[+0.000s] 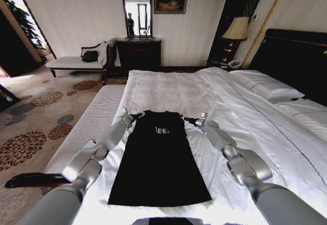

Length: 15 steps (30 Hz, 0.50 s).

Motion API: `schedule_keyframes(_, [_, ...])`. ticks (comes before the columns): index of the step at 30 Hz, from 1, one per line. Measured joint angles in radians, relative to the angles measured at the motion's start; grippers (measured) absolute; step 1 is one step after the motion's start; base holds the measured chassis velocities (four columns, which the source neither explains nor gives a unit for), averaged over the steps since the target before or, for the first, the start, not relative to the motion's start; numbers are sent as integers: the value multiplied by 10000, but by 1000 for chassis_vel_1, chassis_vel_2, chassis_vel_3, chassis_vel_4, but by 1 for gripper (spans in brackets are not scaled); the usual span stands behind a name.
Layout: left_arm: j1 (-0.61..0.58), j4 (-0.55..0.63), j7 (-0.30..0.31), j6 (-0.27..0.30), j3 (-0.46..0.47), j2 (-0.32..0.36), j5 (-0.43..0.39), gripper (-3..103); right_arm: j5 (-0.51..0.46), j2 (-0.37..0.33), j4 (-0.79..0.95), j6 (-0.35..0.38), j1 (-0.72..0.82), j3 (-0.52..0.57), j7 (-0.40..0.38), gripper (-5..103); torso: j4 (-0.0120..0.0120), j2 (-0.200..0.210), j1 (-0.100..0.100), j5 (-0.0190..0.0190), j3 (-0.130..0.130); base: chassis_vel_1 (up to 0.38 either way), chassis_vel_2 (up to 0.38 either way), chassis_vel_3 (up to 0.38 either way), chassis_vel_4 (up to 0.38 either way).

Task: Fold the clothes on the bed.

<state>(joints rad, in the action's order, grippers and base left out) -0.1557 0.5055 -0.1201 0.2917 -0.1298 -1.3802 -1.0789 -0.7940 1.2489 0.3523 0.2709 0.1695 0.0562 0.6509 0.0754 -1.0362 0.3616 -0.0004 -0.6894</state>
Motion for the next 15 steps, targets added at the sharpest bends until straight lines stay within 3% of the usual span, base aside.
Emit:
schedule_keyframes(6, [182, -569, -245, -195, 422, -415, 594, 100, -7, -37, 27, 0, 19, -8, 6, 0, 3, 1, 1, 0, 0, 0, 0, 0, 0])
schedule_keyframes(15, [93, -505, -36, -515, 505, -349, 819, 100, -32, -91, 58, 0, 18, -24, 17, 0, 2, 1, -1, -1, 0, 0, 0, 0, 0])
